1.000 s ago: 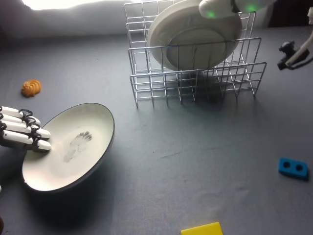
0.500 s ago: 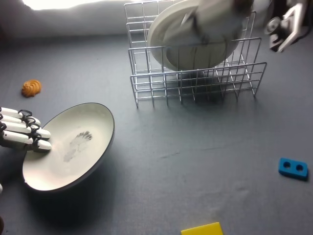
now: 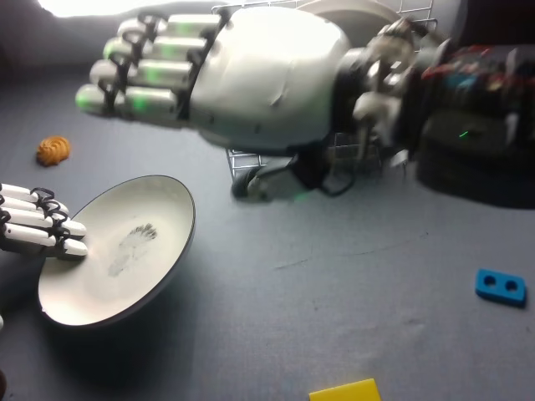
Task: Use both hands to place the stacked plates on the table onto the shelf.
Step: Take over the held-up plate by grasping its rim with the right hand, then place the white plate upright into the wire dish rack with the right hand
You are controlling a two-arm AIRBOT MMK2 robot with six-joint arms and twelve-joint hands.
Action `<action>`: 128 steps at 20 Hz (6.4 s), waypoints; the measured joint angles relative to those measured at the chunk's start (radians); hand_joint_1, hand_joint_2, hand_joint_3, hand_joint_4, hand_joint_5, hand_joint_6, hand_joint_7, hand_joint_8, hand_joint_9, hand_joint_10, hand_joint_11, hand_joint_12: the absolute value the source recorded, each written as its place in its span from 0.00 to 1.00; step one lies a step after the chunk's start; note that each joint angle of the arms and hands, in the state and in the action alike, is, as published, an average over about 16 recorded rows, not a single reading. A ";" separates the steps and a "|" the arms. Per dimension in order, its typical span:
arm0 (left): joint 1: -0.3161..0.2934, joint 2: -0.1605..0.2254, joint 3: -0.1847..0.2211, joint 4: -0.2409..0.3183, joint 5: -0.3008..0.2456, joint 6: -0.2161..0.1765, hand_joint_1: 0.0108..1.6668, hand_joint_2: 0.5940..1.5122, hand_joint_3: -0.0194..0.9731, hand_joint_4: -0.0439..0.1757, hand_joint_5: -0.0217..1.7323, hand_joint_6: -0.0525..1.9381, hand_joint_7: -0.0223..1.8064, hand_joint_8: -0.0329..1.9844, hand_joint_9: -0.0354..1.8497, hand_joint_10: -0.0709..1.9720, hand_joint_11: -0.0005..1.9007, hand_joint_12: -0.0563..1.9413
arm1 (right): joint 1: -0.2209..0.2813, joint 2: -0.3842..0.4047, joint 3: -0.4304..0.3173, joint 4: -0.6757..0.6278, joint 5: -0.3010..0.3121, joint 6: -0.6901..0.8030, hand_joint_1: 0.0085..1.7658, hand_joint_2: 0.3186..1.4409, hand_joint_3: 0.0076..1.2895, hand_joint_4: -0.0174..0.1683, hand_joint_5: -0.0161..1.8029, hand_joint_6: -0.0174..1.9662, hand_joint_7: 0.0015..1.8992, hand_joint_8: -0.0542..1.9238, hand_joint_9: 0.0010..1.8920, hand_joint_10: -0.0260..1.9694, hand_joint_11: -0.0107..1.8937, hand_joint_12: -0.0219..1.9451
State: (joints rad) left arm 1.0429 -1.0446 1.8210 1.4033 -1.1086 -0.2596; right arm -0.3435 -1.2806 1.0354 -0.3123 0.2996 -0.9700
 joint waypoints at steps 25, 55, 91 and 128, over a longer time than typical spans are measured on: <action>-0.017 -0.002 0.001 0.025 0.000 -0.001 0.00 0.58 0.03 0.18 0.07 0.02 0.01 0.01 0.06 0.05 0.01 0.09 | -0.165 -0.426 0.348 0.042 -0.050 -0.136 0.66 0.46 0.00 0.11 0.13 0.02 0.11 0.04 0.11 0.03 0.03 0.36; -0.349 0.042 0.055 0.122 -0.048 -0.093 0.00 0.60 0.03 0.19 0.10 0.03 0.08 0.02 0.06 0.04 0.01 0.11 | -0.122 -0.283 0.181 0.047 -0.022 -0.146 0.72 0.61 0.01 0.08 0.48 0.41 0.52 0.41 0.54 0.52 0.50 0.56; -0.460 0.083 0.031 0.180 -0.061 -0.110 0.01 0.60 0.03 0.21 0.11 0.03 0.08 0.02 0.07 0.04 0.01 0.13 | 0.213 0.212 -0.052 0.082 -0.260 0.745 0.76 0.61 0.01 0.07 0.54 0.46 0.58 0.39 0.56 0.50 0.50 0.54; -0.460 0.075 0.030 0.186 -0.059 -0.102 0.01 0.58 0.03 0.21 0.11 0.03 0.09 0.02 0.08 0.04 0.01 0.14 | 0.041 0.041 0.292 0.143 -0.204 0.728 0.77 0.61 0.01 0.06 0.52 0.47 0.57 0.39 0.56 0.50 0.51 0.56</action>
State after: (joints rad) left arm 0.5827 -0.9695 1.8508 1.5893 -1.1679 -0.3620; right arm -0.3022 -1.2399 1.3279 -0.1691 0.0957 -0.2415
